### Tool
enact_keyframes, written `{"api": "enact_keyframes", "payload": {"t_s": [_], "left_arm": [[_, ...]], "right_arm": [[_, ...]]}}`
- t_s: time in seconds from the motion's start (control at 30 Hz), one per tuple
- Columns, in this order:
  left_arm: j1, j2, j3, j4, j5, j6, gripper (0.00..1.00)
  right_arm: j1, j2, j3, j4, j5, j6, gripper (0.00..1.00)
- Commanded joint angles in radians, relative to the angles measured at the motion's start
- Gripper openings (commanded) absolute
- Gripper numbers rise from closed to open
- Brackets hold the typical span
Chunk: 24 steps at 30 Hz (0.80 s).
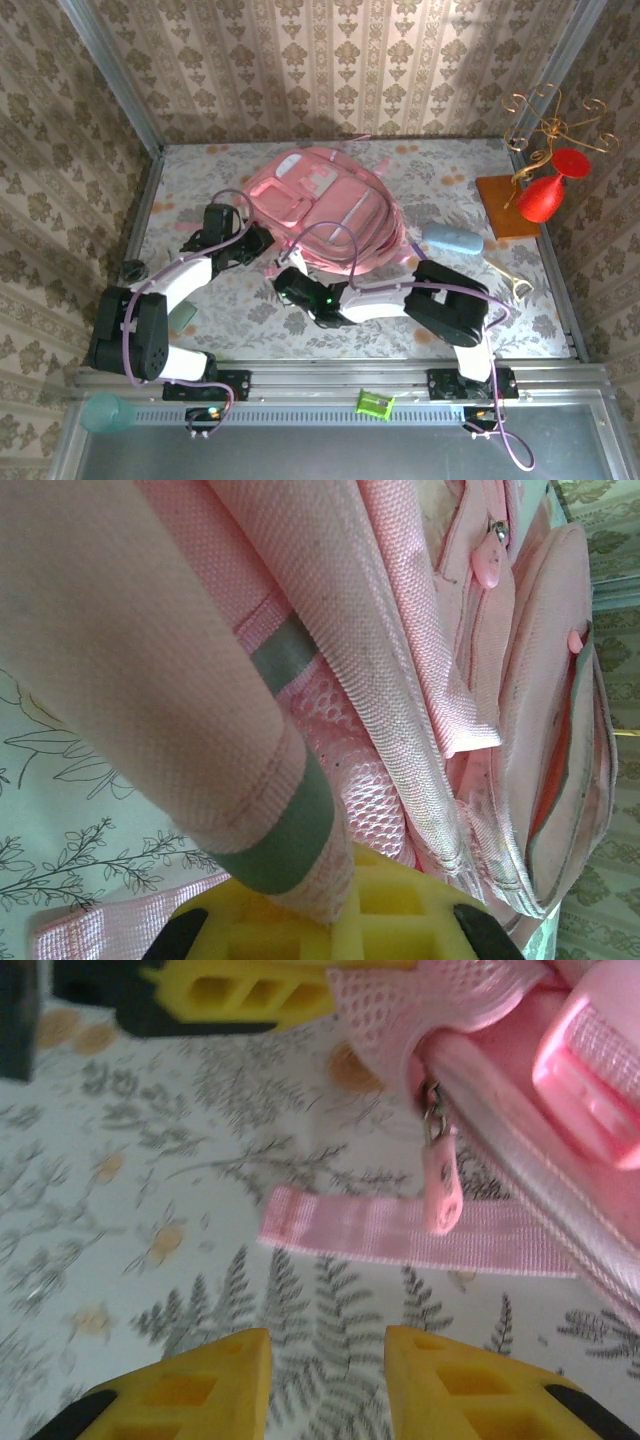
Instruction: Pack the student bag
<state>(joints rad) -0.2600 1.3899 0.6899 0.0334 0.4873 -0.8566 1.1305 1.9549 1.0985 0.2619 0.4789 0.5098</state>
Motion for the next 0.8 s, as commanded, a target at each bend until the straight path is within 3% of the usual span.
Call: {"api": "enact_keyframes", "payload": {"t_s": [0.0,0.3,0.57,0.77], "left_arm": [[0.004,-0.028,0.034,0.023,0.065,-0.009,0.0],[0.004,-0.037,0.031,0.027,0.07,-0.013,0.0],[0.001,-0.042,0.025,0.027,0.071,-0.013,0.0],[0.002,-0.042,0.025,0.028,0.071,-0.013,0.0]], "right_arm": [[0.008,0.06,0.053,0.011,0.205,0.052,0.37],[-0.021,0.171,0.119,0.03,0.272,0.082,0.42],[-0.051,0.207,0.151,0.144,0.262,-0.026,0.42],[-0.055,0.204,0.167,0.153,0.254,-0.075,0.34]]}}
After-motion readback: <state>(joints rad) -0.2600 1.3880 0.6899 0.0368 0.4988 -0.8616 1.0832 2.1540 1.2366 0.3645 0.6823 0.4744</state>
